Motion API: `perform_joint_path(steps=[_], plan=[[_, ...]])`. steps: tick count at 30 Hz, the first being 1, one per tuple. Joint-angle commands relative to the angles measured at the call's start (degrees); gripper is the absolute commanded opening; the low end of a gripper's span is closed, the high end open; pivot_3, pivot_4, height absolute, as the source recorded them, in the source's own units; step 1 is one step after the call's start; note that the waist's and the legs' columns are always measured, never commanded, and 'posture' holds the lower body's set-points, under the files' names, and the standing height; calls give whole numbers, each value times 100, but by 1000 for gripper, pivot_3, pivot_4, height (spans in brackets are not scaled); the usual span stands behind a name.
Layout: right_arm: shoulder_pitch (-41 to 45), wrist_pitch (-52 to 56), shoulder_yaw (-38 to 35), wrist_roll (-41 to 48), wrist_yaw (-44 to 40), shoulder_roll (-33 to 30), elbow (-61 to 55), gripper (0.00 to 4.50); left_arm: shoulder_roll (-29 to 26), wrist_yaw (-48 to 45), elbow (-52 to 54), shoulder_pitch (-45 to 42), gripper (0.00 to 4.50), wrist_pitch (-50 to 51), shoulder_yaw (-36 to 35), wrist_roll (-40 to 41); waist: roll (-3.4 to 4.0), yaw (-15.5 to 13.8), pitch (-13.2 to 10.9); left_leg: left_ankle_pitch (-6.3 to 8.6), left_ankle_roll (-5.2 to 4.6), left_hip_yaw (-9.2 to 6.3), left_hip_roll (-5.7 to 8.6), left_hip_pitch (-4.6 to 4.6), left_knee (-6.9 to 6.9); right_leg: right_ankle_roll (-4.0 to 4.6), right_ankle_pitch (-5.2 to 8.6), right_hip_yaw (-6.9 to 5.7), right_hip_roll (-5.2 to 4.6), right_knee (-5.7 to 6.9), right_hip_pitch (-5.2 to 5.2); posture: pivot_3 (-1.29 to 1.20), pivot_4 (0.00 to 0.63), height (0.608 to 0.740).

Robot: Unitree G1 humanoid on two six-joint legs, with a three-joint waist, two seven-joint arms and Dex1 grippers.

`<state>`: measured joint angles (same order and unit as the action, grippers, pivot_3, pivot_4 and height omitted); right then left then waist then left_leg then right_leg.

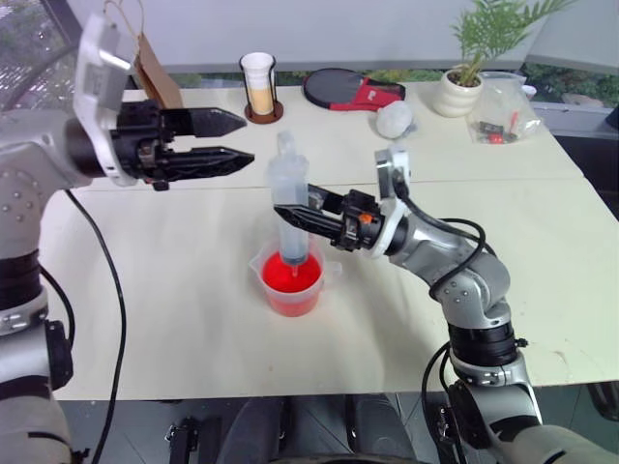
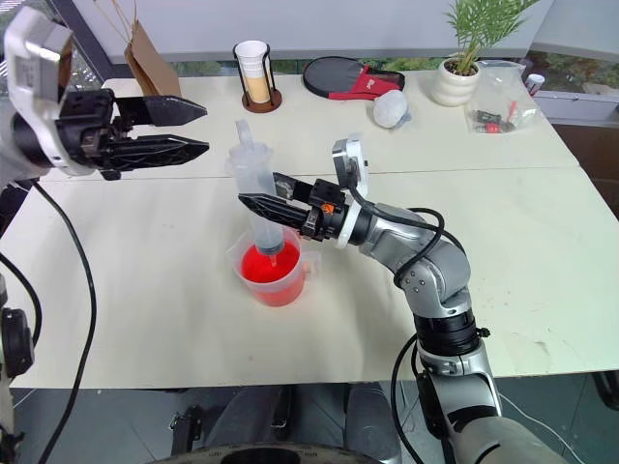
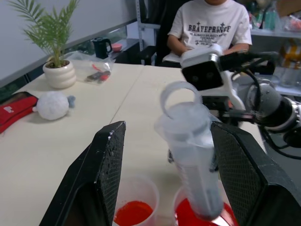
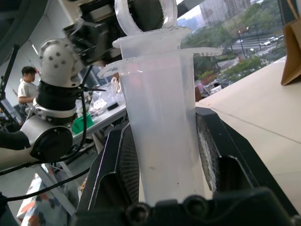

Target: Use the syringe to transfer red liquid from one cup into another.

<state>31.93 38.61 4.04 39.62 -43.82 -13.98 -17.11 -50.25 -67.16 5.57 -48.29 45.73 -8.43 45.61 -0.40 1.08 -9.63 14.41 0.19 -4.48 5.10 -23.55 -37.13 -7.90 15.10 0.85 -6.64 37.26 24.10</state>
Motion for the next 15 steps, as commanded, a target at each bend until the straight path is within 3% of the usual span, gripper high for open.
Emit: perform_joint_path(steps=[1,10,13,15], plan=[[0,-148,30,41,22,39,-237,1381,54,-80,-4,-222,2938,-269,78,-160,0,-6,0,0,0,0,0,0,0,0,0,0,0,0,-1,0,150,739],[-254,-160,303,-8,96,31,-467,1381,579,-215,-248,-402,2938,-725,602,-601,0,-8,0,0,0,-1,1,0,0,0,0,0,0,0,-1,0,150,739],[-324,-227,377,-97,85,3,-445,1381,744,-190,-349,-415,2129,-832,638,-687,-1,-8,0,0,0,-1,0,0,0,0,0,-1,2,0,-1,0,150,739],[-363,-258,397,-134,86,-2,-442,1381,785,-213,-347,-412,1113,-817,622,-663,-1,-6,0,0,0,-1,0,0,0,0,0,0,2,0,-1,0,150,739]])
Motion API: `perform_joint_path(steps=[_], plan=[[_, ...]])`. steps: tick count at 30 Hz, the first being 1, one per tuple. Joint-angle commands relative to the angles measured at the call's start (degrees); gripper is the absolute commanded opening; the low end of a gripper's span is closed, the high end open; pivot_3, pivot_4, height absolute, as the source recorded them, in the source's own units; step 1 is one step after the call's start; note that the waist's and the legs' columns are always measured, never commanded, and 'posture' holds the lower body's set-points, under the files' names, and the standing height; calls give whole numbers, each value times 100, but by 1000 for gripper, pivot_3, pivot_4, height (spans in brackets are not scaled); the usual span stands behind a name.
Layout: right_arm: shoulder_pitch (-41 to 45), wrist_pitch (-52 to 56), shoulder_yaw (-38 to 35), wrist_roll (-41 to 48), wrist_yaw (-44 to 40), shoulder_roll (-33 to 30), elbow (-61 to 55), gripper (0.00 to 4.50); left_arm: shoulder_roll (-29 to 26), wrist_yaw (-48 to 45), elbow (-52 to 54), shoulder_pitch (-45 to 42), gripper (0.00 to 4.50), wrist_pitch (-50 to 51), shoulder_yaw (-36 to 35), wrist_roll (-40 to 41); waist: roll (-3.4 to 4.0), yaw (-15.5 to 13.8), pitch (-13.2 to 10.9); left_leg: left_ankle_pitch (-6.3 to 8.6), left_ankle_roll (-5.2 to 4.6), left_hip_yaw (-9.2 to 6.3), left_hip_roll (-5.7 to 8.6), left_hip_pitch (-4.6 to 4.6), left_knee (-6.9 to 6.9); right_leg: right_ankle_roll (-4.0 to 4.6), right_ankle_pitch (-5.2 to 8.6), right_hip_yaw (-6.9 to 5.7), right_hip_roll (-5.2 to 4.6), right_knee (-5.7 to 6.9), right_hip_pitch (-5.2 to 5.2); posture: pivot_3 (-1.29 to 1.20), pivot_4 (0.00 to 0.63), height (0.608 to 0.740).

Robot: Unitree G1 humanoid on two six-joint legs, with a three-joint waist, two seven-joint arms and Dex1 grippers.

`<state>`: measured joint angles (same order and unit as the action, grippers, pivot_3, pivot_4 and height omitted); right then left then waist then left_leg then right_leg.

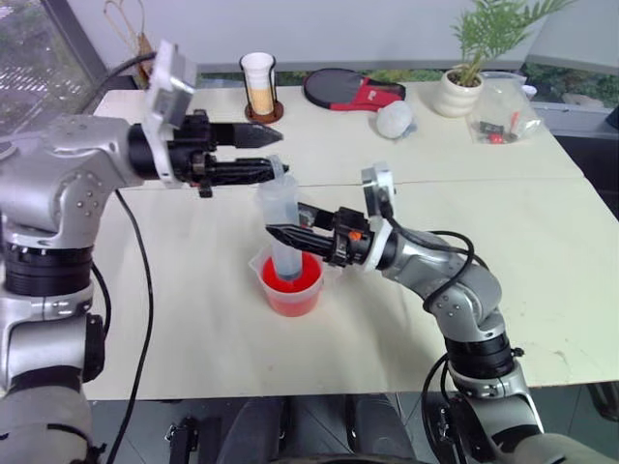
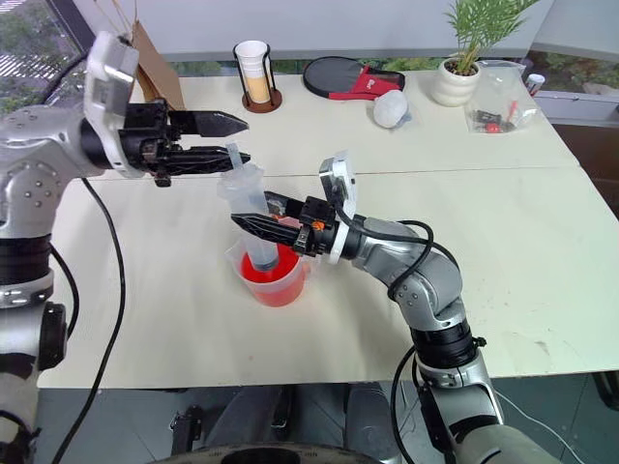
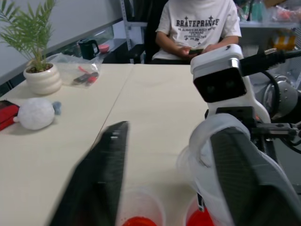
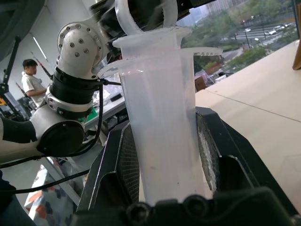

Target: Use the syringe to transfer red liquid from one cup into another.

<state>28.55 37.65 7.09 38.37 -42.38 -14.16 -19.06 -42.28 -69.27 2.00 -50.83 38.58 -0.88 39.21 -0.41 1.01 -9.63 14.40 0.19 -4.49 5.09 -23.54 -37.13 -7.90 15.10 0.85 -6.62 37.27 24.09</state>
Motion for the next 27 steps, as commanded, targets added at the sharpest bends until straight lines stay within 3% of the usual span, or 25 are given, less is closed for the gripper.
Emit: perform_joint_path(steps=[1,3,26,27], plan=[[-37,-175,103,-18,-53,17,-247,1381,0,-21,16,-159,518,-75,-142,4,0,1,0,0,0,0,0,0,0,0,0,0,0,0,0,0,150,739],[-59,-202,124,-33,-39,21,-245,1381,12,-40,44,-156,89,-28,-163,46,0,2,0,0,0,0,0,0,1,0,0,0,0,0,1,0,150,739],[-445,-870,559,-490,-253,-105,134,1381,-213,-187,-551,-1046,89,205,-585,181,-1,7,-1,0,0,-1,-2,0,-1,0,0,0,4,0,-1,0,150,739],[-418,-891,530,-488,-235,-93,147,1381,-263,-232,-515,-966,383,264,-558,191,-1,7,-1,0,0,-1,-1,0,-1,0,0,0,4,0,-1,0,150,739]])
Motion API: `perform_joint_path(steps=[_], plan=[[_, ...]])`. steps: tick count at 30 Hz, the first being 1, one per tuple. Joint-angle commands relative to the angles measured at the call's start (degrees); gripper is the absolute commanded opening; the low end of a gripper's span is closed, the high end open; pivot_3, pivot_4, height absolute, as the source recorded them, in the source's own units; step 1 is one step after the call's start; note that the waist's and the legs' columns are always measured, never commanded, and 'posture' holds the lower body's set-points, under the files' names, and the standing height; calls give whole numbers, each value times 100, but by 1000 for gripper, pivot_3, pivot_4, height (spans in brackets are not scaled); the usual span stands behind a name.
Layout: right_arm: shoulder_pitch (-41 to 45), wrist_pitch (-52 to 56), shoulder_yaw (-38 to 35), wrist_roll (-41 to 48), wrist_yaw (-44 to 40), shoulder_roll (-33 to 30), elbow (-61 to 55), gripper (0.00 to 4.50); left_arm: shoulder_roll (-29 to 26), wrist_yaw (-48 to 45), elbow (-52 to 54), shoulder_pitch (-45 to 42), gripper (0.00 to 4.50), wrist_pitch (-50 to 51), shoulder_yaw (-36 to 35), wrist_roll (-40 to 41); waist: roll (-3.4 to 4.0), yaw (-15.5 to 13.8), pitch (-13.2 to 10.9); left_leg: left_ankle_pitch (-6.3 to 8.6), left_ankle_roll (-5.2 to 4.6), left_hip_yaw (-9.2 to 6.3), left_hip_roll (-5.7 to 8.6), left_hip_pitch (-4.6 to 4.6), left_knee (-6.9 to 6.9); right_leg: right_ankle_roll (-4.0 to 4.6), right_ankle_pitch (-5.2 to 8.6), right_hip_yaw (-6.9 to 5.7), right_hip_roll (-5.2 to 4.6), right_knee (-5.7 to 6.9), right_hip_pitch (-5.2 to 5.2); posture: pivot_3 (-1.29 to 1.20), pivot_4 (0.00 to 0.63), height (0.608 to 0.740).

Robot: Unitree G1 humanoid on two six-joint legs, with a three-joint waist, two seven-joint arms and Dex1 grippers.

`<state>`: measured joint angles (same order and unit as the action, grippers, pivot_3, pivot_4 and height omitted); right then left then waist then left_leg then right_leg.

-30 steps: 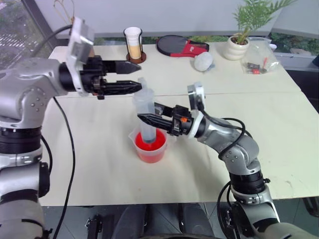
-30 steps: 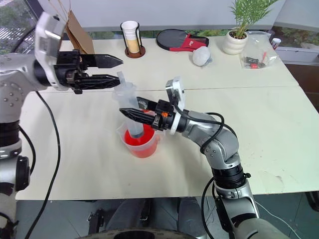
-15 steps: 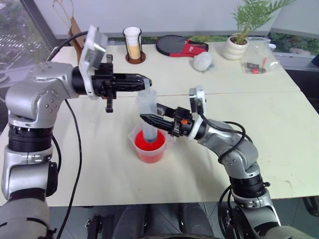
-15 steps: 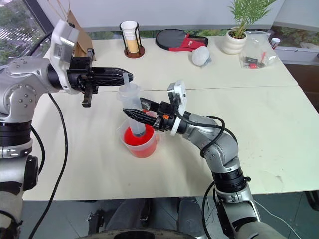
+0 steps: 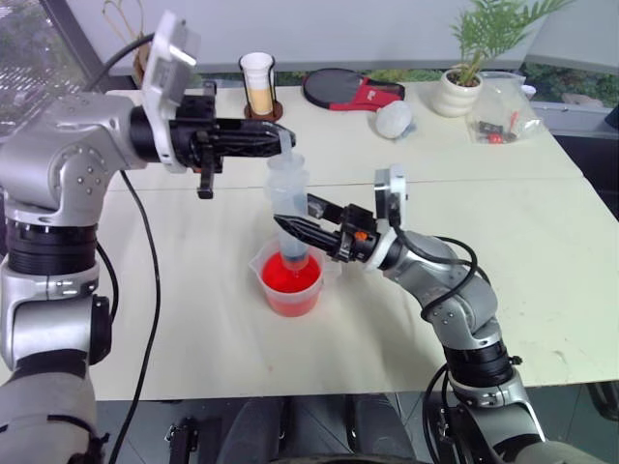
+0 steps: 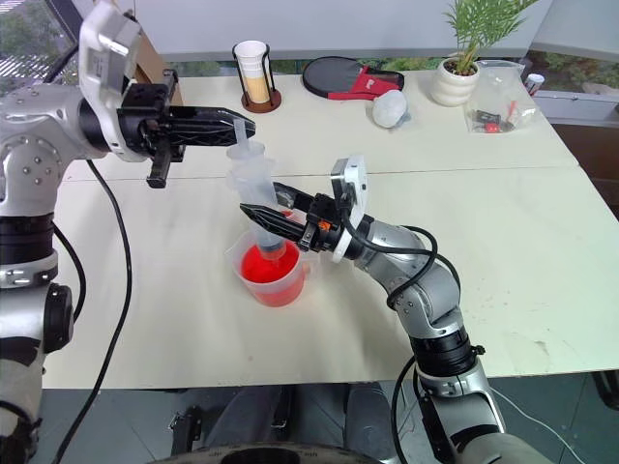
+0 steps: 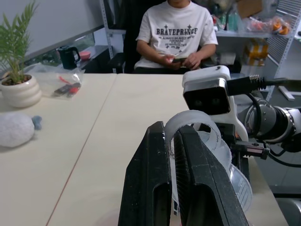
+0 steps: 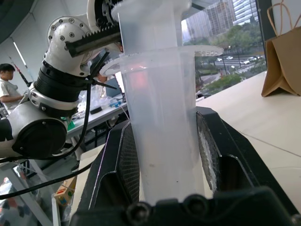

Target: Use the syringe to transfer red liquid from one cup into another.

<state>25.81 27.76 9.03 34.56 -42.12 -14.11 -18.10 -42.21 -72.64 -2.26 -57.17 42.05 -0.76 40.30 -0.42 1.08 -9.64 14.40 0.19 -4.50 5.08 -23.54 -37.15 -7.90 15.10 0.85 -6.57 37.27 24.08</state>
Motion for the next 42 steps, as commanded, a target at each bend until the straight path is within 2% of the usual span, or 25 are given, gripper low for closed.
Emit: perform_joint_path(steps=[1,2,3,6,9,13,16,22,25,30,34,38,42], plan=[[-124,83,315,-104,-248,-90,61,1381,-306,74,-62,-274,722,-40,-550,91,0,1,0,0,0,0,0,0,0,0,0,0,0,0,0,0,150,739],[-65,80,208,-25,-179,-28,63,1381,-364,46,-32,-170,979,-5,-537,93,0,7,0,0,0,0,0,0,0,0,0,0,0,0,0,0,150,739],[1,86,102,48,-114,25,70,1381,-413,57,-29,-90,1558,-12,-535,78,1,15,0,0,0,0,0,0,1,0,0,0,0,0,2,0,150,739],[191,173,-210,261,35,73,25,1381,-653,4,-90,193,2873,-32,-597,28,0,11,0,0,0,-2,-3,0,2,0,0,0,4,0,2,0,150,739],[379,473,-587,673,236,45,-225,1381,-1044,-286,-28,709,2873,163,-808,175,3,44,-1,0,0,1,-3,1,3,0,0,3,3,0,3,0,150,739],[601,978,-1081,1471,676,55,-534,1381,-1212,-126,-113,1163,2873,302,-1180,288,-3,-8,-4,-1,2,-11,-5,1,3,1,1,-1,5,0,2,0,150,739],[713,1215,-1261,1880,924,77,-618,1381,-1155,102,-331,1322,2873,160,-1309,139,-6,-33,-2,1,-2,-17,-3,1,0,1,1,-1,4,-6,4,0,150,739],[1057,1302,-1383,2144,1022,11,-452,1381,-910,519,-603,1383,2873,-125,-1441,-5,-6,-16,-2,5,-9,-15,-1,4,1,1,0,0,3,-2,-4,0,150,739],[1521,1013,-1438,1889,919,7,47,1381,-867,543,-580,1355,2873,-190,-1391,-19,-6,11,-2,3,-5,-14,-2,4,5,1,1,1,4,-1,-3,0,150,739],[2181,-155,-1011,688,60,19,1720,1381,-782,536,-655,1187,2873,-302,-1280,-76,-7,13,-1,1,-1,-12,-3,4,7,1,1,1,7,0,-1,0,150,739],[2537,-863,-830,130,-419,260,2833,1381,-743,503,-693,1134,2873,-427,-1197,-193,-7,17,-1,-2,4,-10,-2,4,5,1,0,2,7,0,-3,0,150,739],[2615,-1180,-716,-177,-765,373,3261,1381,-611,556,-752,891,2873,-653,-1150,-313,-7,15,-2,-4,8,-10,-2,3,7,1,0,2,7,-1,0,0,150,739],[2602,-1387,-682,-429,-990,396,3547,1381,-320,515,-985,98,2873,-864,-1059,-344,-10,2,-1,-5,9,-15,-2,3,2,1,0,-3,6,-2,-2,0,150,739]])
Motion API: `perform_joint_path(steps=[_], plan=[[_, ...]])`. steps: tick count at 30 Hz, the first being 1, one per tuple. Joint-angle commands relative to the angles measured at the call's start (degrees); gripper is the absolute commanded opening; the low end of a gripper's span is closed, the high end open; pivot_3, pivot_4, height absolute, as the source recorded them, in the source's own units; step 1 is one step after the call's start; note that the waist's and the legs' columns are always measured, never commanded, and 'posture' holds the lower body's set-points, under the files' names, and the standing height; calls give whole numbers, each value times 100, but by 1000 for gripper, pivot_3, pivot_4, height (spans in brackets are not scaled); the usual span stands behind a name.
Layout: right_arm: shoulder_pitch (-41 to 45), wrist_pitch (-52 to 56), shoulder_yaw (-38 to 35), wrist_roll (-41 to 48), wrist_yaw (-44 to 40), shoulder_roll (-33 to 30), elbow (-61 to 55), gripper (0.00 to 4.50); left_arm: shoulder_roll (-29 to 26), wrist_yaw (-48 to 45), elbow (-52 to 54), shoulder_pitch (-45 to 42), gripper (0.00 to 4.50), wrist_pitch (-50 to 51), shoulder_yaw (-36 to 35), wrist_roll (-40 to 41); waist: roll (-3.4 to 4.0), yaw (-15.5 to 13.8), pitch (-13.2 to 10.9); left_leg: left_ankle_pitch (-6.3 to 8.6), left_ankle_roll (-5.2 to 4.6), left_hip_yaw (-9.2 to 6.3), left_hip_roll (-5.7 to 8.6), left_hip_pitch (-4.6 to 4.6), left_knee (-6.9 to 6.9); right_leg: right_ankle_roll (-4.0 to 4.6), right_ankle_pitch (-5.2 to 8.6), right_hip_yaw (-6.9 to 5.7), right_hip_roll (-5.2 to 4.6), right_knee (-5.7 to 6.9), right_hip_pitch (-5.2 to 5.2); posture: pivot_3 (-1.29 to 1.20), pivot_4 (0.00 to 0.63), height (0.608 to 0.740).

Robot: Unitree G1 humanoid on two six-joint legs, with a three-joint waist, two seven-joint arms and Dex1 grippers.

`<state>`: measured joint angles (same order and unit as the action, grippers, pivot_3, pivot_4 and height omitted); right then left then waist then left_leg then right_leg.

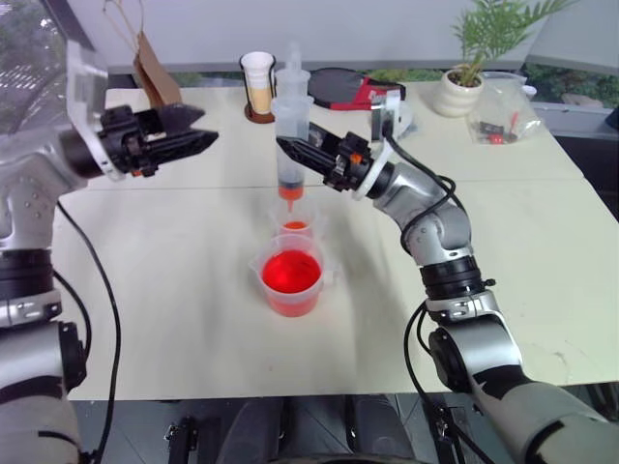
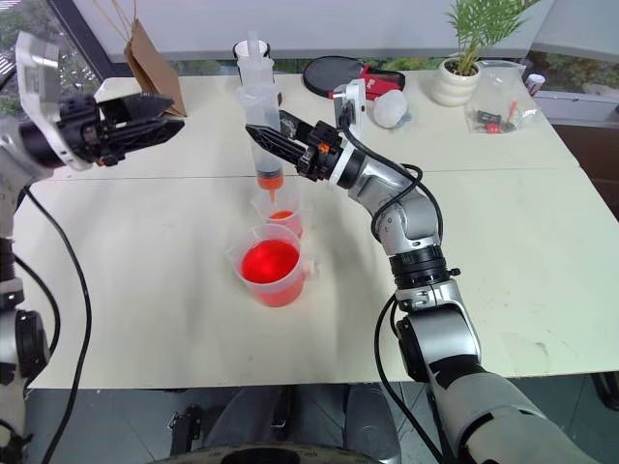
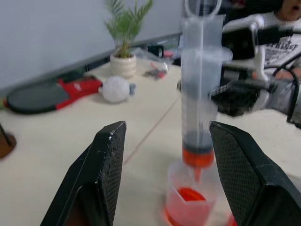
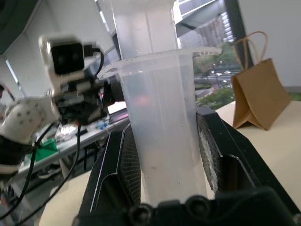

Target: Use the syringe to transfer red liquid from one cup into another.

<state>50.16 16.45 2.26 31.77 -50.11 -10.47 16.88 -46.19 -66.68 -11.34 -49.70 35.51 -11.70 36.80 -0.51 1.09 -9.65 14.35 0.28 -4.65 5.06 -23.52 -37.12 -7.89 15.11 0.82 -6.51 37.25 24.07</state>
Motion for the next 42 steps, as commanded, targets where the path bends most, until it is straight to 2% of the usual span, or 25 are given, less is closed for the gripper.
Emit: perform_joint_path(steps=[1,7,13,18,21,25,35,42], plan=[[163,-301,1,-203,-223,35,98,1381,137,-172,-171,-842,2873,-299,147,-74,-1,-4,0,0,0,0,1,0,0,0,0,0,0,0,-3,0,150,739],[92,-464,9,-397,-295,108,122,1381,595,-407,-1019,-1650,2873,-838,505,-476,-1,34,1,-2,4,1,2,0,2,0,0,-1,-1,2,-2,0,150,739],[16,-462,2,-444,-275,181,2,1381,962,-588,-1788,-1968,2873,-1593,851,-1050,-1,149,1,-3,5,1,2,0,4,0,0,0,0,6,1,0,150,739],[-82,-393,37,-423,-264,229,-192,1381,1277,-678,-2355,-2238,2873,-1926,841,-1206,-1,151,0,-3,4,1,2,0,6,0,0,0,0,6,4,0,150,739],[-160,-394,100,-481,-285,234,-250,1381,1407,-706,-2594,-2340,1971,-2149,850,-1320,-1,151,1,-2,4,2,3,-1,4,0,0,0,-1,6,3,0,150,739],[-183,-394,120,-514,-272,246,-257,1381,1467,-835,-2623,-2363,58,-2140,816,-1316,-1,150,0,-2,4,2,3,-1,3,0,0,0,-1,7,2,0,150,739],[-46,-446,47,-564,-145,322,-314,1381,1306,-1024,-2107,-1891,58,-1725,841,-1256,-1,162,0,-2,4,2,2,-1,6,0,0,1,0,11,7,0,150,739],[112,-595,36,-703,-109,328,-496,1381,1487,-593,-1707,-1248,58,-1588,653,-1128,-1,147,0,-2,4,0,3,-1,0,0,0,1,-2,14,4,0,150,739]])
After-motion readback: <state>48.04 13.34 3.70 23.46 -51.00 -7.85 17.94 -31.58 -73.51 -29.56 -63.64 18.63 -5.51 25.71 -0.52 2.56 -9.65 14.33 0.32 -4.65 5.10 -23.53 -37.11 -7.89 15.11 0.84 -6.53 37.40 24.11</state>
